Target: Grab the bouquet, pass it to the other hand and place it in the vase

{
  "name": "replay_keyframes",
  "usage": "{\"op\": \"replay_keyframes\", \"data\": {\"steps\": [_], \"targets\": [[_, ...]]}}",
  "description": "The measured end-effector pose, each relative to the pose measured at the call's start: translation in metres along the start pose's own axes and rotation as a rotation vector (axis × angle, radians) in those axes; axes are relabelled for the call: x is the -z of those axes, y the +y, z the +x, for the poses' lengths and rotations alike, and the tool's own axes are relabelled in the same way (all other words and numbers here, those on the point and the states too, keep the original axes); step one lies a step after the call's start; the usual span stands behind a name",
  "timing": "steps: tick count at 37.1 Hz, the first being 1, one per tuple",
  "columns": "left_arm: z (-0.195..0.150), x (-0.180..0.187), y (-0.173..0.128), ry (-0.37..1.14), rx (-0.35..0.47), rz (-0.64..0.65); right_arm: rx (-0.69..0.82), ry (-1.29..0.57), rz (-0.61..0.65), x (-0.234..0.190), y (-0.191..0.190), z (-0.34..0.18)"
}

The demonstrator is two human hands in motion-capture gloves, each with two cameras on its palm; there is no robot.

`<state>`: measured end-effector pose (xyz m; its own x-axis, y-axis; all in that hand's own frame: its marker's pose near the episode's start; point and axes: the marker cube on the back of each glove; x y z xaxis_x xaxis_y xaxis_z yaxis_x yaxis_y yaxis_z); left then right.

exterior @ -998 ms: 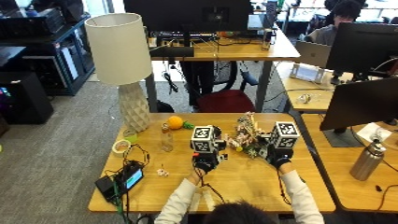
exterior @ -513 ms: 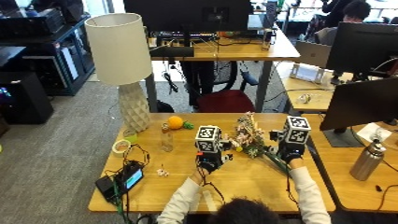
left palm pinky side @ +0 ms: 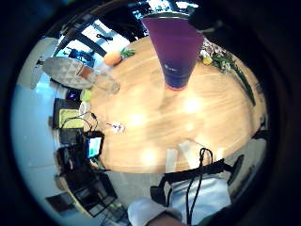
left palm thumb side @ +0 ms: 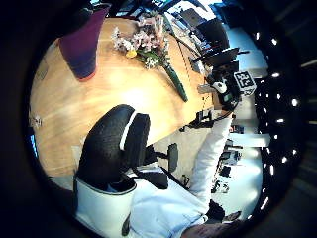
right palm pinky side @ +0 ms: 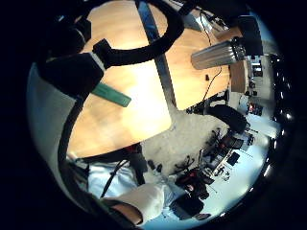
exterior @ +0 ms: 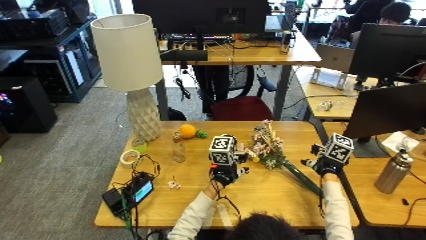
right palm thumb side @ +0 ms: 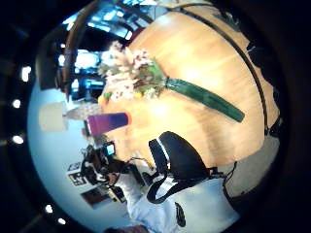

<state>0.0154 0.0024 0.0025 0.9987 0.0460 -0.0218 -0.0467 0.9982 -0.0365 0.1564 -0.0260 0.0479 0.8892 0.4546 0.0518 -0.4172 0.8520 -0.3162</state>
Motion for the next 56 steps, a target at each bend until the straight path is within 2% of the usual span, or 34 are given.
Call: {"op": "replay_keyframes", "data": {"steps": [3,10,12,16,19,26,34,39,42,47,51,56], "targets": [[0.0,0.002,0.003,-0.006,0.006,-0.004,0.046,-0.013,0.08,-0.015,-0.02,0.008],[0.004,-0.002,0.002,0.019,-0.023,-0.014,0.036,0.006,0.054,-0.045,-0.03,0.015],[0.005,-0.003,0.002,0.022,-0.027,-0.014,0.037,0.014,0.007,-0.05,-0.011,0.012],[0.002,-0.01,0.001,0.021,-0.021,-0.031,0.008,0.048,-0.127,-0.058,0.056,0.002],[0.0,-0.014,0.002,0.022,-0.021,-0.034,0.001,0.064,-0.141,-0.073,0.063,0.001],[-0.005,-0.022,0.002,0.021,-0.012,-0.048,-0.004,0.072,-0.005,-0.103,0.044,0.009],[-0.006,-0.027,0.0,0.037,-0.017,-0.042,-0.161,0.059,0.086,-0.111,0.038,0.023],[-0.007,-0.026,0.004,0.042,-0.016,-0.057,-0.113,0.079,0.091,-0.112,0.042,0.015],[-0.009,-0.024,0.003,0.048,-0.013,-0.054,-0.056,0.123,0.198,-0.104,0.043,0.006],[-0.012,-0.028,-0.005,0.038,0.007,-0.067,-0.079,0.218,0.304,-0.101,0.035,0.007],[-0.009,-0.027,-0.007,0.042,-0.005,-0.066,-0.082,0.211,0.407,-0.099,0.026,0.008],[-0.002,-0.022,-0.003,0.067,-0.023,-0.095,-0.095,0.105,0.372,-0.104,0.032,0.006]]}}
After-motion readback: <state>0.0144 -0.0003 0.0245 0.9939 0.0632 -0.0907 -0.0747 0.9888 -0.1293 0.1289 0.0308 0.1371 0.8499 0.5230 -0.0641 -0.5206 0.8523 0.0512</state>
